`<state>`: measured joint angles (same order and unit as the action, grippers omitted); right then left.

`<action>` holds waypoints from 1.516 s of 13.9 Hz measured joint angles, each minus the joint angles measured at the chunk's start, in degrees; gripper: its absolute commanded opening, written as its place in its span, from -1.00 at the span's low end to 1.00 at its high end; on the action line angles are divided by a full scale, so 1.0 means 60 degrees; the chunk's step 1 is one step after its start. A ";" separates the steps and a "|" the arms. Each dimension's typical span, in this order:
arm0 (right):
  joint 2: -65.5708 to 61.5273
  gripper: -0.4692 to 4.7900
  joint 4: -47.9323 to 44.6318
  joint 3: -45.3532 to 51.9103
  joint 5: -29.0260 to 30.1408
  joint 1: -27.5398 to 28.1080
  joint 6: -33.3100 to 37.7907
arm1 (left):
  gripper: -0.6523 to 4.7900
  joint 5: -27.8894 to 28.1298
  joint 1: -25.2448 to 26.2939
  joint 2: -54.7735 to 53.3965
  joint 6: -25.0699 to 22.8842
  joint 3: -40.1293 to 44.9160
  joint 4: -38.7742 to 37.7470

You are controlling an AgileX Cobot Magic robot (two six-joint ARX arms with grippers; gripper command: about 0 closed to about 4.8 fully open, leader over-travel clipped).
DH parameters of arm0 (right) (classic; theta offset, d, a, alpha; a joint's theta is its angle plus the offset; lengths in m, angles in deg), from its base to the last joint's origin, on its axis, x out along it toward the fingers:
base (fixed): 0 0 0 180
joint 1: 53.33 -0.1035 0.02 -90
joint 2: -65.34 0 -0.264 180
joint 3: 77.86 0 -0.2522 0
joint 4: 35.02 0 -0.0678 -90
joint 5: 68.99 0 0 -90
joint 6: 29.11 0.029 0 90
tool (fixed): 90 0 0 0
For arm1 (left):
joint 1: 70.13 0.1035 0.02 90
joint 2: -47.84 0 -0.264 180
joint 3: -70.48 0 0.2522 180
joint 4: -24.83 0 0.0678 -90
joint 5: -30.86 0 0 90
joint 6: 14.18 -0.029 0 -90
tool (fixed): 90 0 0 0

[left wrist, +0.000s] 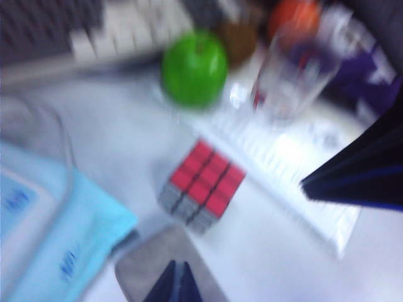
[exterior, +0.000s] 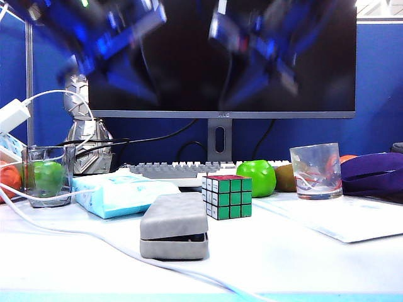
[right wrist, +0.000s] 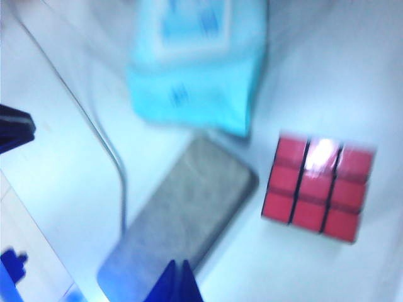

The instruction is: Pick up the glasses, fold the temples of the glasses, place the glasses into the glasses case, and finally close the glasses case.

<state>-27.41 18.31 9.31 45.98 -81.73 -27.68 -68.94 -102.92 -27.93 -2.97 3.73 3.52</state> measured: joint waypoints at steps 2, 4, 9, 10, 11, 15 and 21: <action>0.0976 -0.84 -0.0208 0.0000 -0.0554 0.0000 -0.0004 | -0.78 0.0113 0.0000 0.0732 0.0000 0.0000 0.0000; 0.3013 -0.84 -0.0812 0.0000 -0.1421 0.0000 -0.0007 | -0.78 0.0124 0.0000 0.2189 0.0000 -0.0004 -0.0073; 0.6674 -0.84 -0.1045 0.0597 -0.2477 0.0000 -0.0583 | -0.78 0.0142 -0.0004 0.5370 -0.1184 -0.0007 -0.1075; 0.7362 -0.84 -0.1005 0.1282 -0.2477 0.0000 -0.0696 | -0.78 0.0142 -0.0004 0.6124 -0.1275 -0.0018 -0.1468; 0.8553 -0.84 -0.1235 0.2823 -0.2481 0.0000 -0.0736 | -0.78 0.0259 0.0000 0.7362 -0.1381 -0.0011 -0.2550; 1.2440 -0.84 -0.3807 0.8251 -0.3621 -0.0004 -0.0739 | -0.78 0.0565 -0.0004 0.9398 -0.1552 -0.0007 -0.5206; 1.5096 -0.84 -0.3439 1.1420 -0.3927 -0.0004 -0.0361 | -0.78 0.0222 -0.0004 0.9413 -0.1534 0.3279 -0.3891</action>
<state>63.17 -2.32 77.83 22.42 -81.75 -29.85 -67.61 -102.95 28.55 -12.18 23.40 -19.83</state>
